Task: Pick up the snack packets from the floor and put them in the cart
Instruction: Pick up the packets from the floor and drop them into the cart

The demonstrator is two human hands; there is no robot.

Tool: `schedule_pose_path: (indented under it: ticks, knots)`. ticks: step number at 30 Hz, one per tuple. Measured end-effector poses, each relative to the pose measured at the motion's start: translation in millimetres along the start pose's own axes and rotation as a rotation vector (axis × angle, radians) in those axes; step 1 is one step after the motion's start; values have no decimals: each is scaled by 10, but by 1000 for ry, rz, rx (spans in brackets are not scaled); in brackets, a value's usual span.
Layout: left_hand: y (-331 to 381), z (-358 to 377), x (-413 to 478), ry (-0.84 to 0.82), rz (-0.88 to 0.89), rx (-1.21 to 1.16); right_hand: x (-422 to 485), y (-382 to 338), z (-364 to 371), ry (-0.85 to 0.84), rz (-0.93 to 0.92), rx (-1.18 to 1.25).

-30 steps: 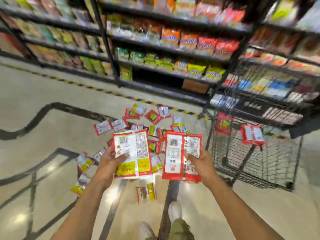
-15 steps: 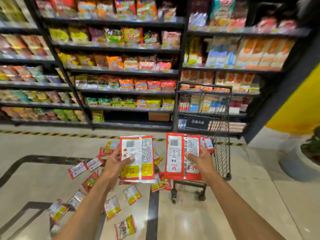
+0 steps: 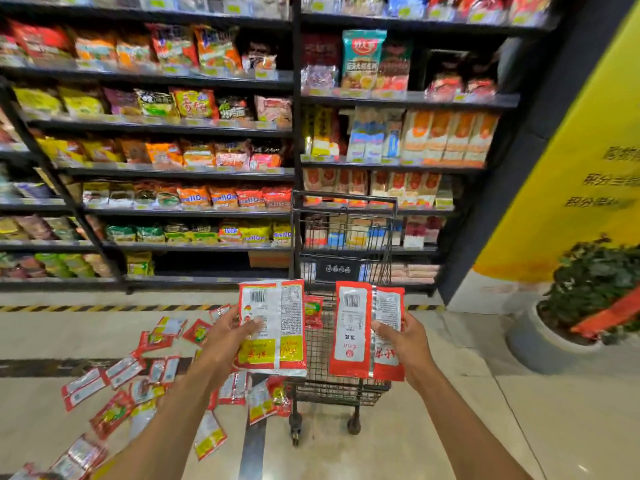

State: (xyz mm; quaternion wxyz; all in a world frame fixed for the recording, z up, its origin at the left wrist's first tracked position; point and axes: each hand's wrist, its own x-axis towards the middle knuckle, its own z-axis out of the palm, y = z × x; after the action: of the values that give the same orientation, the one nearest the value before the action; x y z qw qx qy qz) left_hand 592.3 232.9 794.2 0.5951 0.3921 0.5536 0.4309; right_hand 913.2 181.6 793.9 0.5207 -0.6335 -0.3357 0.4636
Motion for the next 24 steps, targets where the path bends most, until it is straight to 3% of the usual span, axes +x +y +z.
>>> schedule_pose_path:
  ticks: [11,24]
  knots:
    - [203,313,1392,-97,-61,-9,1141,-88,200,77,35,-68]
    - [192,572,3050,-162,-168,91,2443,190,443,198,203,-91]
